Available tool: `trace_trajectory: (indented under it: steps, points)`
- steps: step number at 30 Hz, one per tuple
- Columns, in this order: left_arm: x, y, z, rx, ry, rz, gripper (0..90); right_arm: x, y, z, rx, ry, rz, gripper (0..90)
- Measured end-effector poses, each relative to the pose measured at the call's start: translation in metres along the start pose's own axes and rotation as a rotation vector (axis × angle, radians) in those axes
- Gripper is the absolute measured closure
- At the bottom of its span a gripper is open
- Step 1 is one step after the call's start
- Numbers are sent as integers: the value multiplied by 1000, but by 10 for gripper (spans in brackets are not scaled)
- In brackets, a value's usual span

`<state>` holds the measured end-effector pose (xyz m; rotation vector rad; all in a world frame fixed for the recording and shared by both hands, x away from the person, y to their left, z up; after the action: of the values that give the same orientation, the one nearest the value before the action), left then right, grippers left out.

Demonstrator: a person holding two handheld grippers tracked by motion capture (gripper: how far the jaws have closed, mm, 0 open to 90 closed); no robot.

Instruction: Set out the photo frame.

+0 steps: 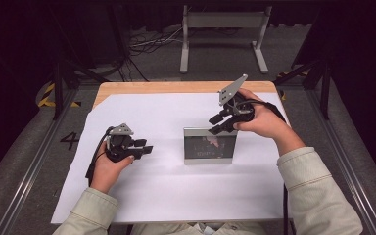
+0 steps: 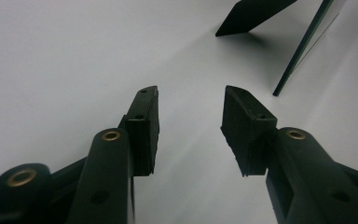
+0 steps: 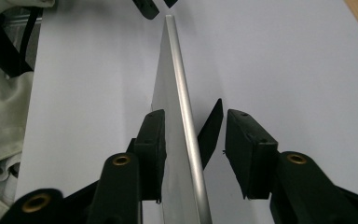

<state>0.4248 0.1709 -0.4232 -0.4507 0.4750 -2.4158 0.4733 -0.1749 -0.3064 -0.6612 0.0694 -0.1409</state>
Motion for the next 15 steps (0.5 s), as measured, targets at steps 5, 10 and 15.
trace_trajectory:
  steps: [5,10,15]
  points:
    - [0,-3,0,-1,6,3,549,-3,-17,1,51,25,-48,540]
    - [1,-8,-3,-7,5,7,522,-6,-36,-1,82,39,-109,529]
    - [-1,-18,-7,-2,-1,14,506,-6,-56,-8,121,69,-167,503]
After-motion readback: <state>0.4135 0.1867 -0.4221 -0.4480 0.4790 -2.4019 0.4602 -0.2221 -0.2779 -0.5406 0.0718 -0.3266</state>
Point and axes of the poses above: each handheld gripper's, and its own axes: y roughly forward along the jaws, z roughly out of its top, x roughly to its right, the point moved 2 cm from there along y, roughly forward along the jaws, and after that the axes turned 13 degrees about x, right-handed, at the moved point
